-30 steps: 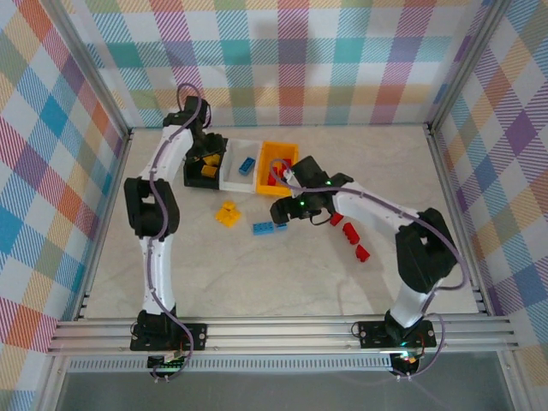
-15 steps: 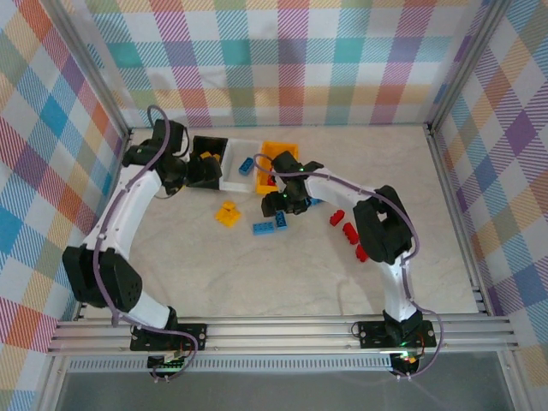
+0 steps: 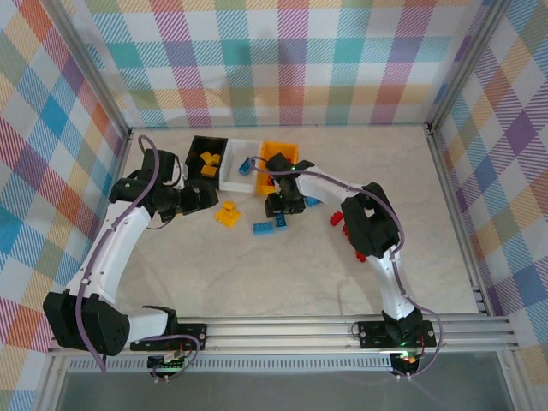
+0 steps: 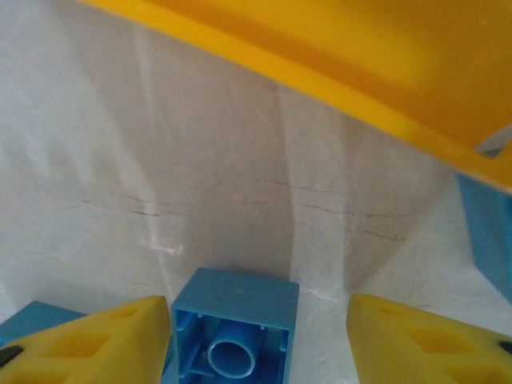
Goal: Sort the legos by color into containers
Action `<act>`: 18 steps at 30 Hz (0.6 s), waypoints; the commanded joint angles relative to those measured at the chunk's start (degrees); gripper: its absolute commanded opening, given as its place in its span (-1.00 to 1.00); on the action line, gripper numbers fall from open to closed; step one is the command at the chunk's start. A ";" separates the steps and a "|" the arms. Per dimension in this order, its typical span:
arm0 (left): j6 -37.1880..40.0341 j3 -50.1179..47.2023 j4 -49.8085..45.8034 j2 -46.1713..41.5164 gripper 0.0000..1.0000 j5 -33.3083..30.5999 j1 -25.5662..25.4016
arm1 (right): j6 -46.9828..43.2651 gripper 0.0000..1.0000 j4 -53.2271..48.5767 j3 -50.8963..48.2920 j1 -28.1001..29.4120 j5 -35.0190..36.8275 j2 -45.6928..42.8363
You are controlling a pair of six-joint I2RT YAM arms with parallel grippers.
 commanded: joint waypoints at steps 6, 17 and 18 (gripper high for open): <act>-0.04 -1.51 -0.12 -2.72 1.00 0.07 -0.03 | -0.14 -0.08 -2.51 2.16 1.03 1.86 2.62; -0.91 -2.16 0.75 -2.72 1.00 1.09 0.04 | -0.59 -0.36 -2.09 3.72 1.01 0.49 -2.46; -1.38 -2.58 1.12 -2.79 1.00 1.49 0.02 | -0.33 -0.36 -1.13 3.64 0.99 -0.68 -3.57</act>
